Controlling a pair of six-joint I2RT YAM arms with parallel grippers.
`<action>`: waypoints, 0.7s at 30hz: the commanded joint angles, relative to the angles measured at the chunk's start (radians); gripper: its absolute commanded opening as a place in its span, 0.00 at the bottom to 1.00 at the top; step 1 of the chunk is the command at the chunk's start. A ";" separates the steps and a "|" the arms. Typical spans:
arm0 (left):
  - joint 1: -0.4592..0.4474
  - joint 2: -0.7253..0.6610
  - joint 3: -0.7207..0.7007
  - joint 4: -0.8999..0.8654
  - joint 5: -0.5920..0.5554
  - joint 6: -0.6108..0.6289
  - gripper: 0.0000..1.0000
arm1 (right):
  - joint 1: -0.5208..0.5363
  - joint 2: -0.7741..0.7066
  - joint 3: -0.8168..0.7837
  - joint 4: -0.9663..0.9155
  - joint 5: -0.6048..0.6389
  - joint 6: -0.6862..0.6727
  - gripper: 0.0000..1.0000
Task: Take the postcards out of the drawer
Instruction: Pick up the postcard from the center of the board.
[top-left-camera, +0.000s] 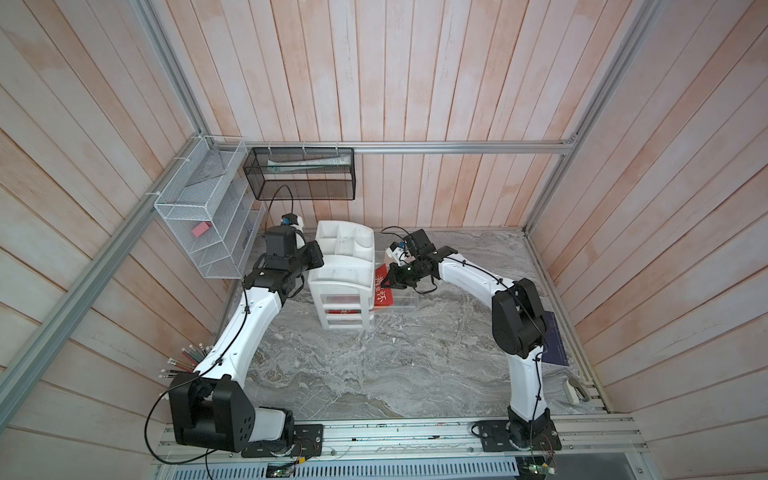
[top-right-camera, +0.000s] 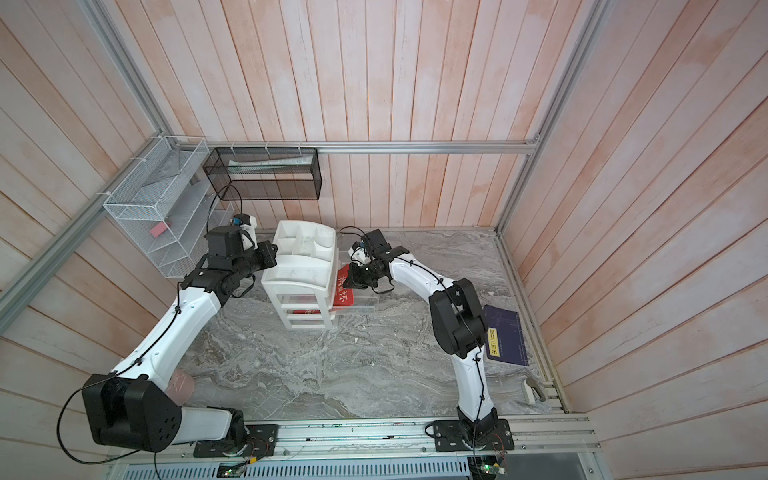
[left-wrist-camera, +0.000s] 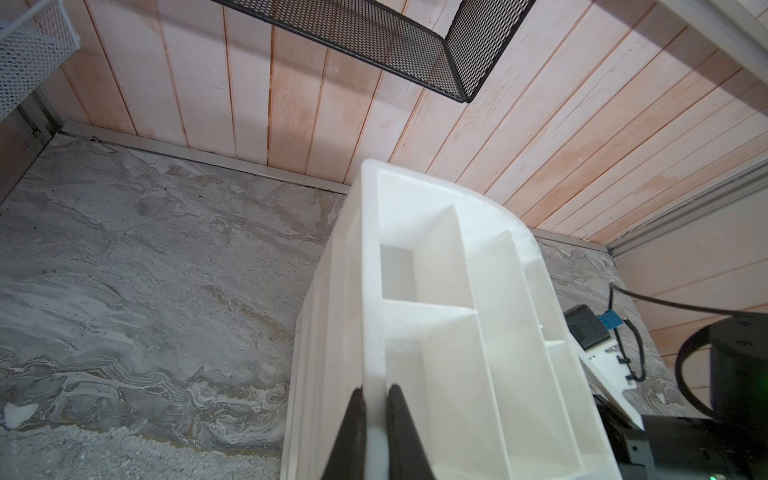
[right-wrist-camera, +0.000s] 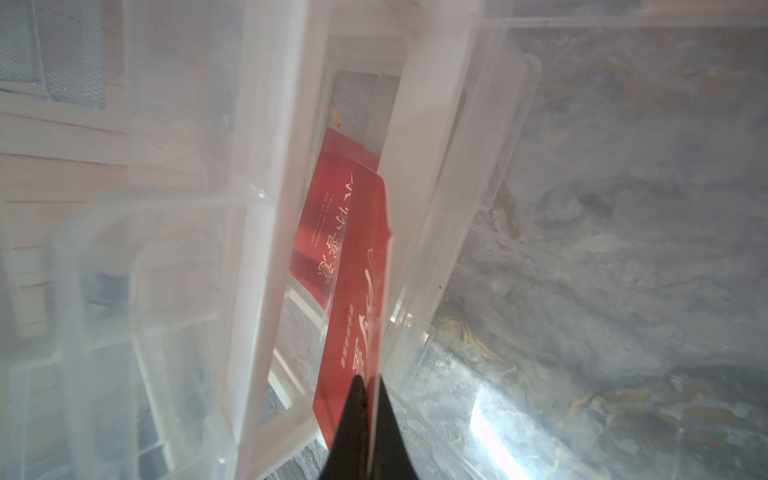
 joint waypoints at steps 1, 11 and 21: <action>-0.006 0.044 -0.009 -0.074 0.035 0.071 0.00 | 0.001 0.018 0.045 -0.037 0.024 -0.024 0.02; 0.001 0.049 0.077 -0.095 0.004 0.096 0.14 | -0.033 -0.015 0.098 -0.100 0.103 -0.067 0.00; 0.001 0.051 0.150 -0.123 -0.027 0.118 0.26 | -0.058 -0.048 0.166 -0.176 0.185 -0.128 0.00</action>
